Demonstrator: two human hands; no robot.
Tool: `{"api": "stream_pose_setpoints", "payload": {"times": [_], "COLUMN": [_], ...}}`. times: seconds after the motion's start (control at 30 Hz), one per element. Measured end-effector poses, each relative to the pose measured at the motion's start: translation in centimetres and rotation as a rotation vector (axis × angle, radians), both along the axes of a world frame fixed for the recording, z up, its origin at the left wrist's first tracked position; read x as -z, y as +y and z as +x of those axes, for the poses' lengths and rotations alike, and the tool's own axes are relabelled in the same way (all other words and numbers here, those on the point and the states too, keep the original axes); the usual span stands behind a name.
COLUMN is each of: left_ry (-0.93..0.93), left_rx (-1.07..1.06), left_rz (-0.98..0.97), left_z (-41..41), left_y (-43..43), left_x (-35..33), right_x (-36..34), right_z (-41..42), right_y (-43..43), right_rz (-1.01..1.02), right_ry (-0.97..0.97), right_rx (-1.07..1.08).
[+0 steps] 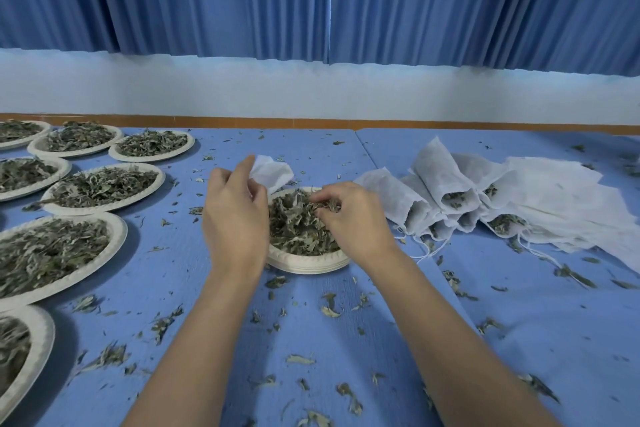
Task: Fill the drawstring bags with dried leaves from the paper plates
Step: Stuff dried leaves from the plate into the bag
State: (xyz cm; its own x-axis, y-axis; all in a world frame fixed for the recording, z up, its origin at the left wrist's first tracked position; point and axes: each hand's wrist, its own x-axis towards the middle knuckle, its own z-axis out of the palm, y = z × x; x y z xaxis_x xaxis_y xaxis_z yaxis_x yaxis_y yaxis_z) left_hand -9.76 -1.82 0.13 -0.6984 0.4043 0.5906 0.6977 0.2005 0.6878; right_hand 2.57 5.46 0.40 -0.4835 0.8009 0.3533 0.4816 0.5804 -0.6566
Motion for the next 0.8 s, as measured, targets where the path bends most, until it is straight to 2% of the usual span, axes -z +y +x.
{"api": "stream_pose_setpoints", "payload": {"times": [0.07, 0.27, 0.43, 0.6, 0.7, 0.8], "left_ry": [0.017, 0.032, 0.069, 0.096, 0.078, 0.077], "left_rx": [0.020, 0.025, 0.043, 0.079, 0.055, 0.049], "left_rz": [0.012, -0.009, -0.035, -0.017, 0.004, -0.006], "left_z": [0.0, 0.2, 0.2, 0.2, 0.0, 0.1], "left_y": [0.0, 0.1, 0.2, 0.1, 0.1, 0.2], "left_x": [0.1, 0.3, 0.6, 0.7, 0.7, 0.8], "right_x": [0.0, 0.5, 1.1, 0.9, 0.8, 0.3], "right_z": [-0.3, -1.7, -2.1, -1.9, -1.6, -0.8], "right_y": [-0.5, -2.1, -2.5, -2.5, -1.9, -1.0], "right_rz": [0.080, 0.303, 0.318, 0.350, 0.292, 0.122], "right_ry": [-0.145, -0.327, -0.431, -0.405, -0.331, -0.090], "right_rx": [-0.008, 0.204, 0.277, 0.207, 0.170, 0.139]}}
